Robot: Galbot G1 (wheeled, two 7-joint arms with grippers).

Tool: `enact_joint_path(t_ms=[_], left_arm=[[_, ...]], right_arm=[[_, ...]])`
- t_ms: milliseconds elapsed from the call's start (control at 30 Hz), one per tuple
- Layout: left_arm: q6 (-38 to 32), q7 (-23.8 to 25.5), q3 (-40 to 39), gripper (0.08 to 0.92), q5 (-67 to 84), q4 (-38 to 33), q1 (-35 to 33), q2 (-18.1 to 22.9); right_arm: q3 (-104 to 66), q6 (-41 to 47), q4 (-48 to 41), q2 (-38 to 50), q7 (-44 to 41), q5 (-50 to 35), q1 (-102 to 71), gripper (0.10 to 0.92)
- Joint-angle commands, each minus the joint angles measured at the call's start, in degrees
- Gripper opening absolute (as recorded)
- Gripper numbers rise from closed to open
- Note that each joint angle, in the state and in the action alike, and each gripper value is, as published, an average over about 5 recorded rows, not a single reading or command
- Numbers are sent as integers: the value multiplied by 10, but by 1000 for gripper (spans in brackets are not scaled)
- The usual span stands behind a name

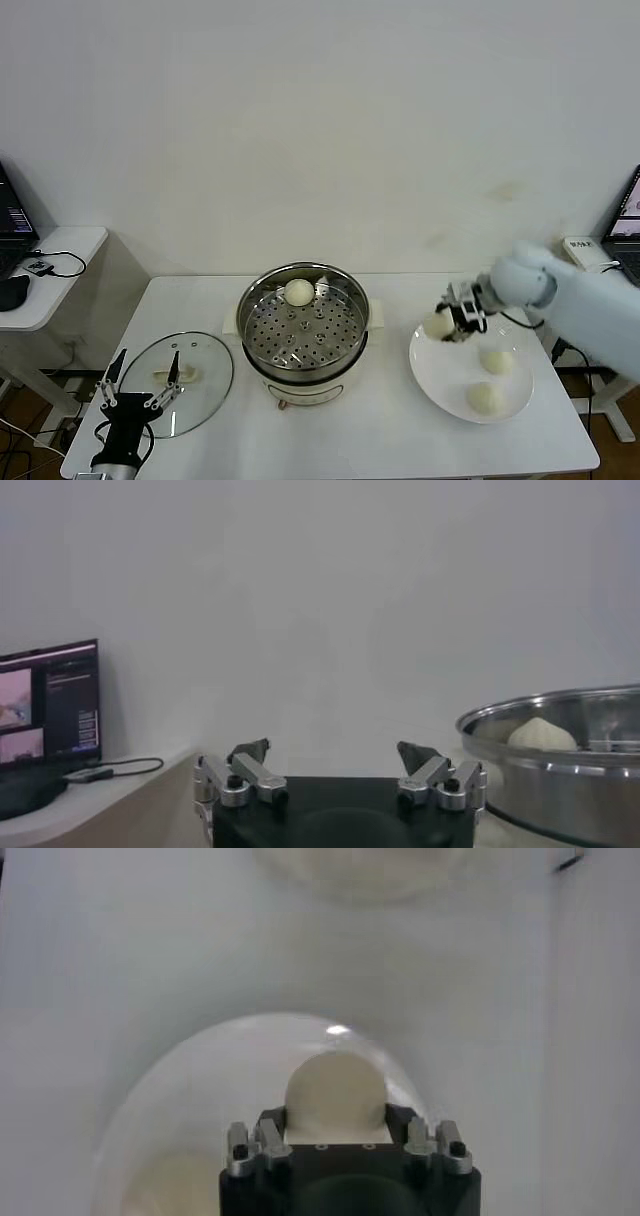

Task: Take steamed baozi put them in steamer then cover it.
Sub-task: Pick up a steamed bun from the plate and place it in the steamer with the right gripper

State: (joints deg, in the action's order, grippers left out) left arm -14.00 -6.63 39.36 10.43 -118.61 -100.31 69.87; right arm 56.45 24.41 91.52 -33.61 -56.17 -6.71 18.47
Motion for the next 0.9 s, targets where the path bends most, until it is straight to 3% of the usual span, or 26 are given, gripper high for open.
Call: enact_joint_path(t_ms=[33,367,633,900], left_arm=[[0,0,-3,823,0,0,1,-2],[0,-2,3,823,4,5,5,-6],[0,-1,12,823,6,3,6,-6],[1,-1,12,823,6,0,10,1]], right_arm=[[80,34,18,-49,-2,-95,199,624],[105,97,-19,-238,58,-217,208,628],[118,114,-100,-373,85,-215,144,628],[121,126,-153,-448,104,-200,90,628]])
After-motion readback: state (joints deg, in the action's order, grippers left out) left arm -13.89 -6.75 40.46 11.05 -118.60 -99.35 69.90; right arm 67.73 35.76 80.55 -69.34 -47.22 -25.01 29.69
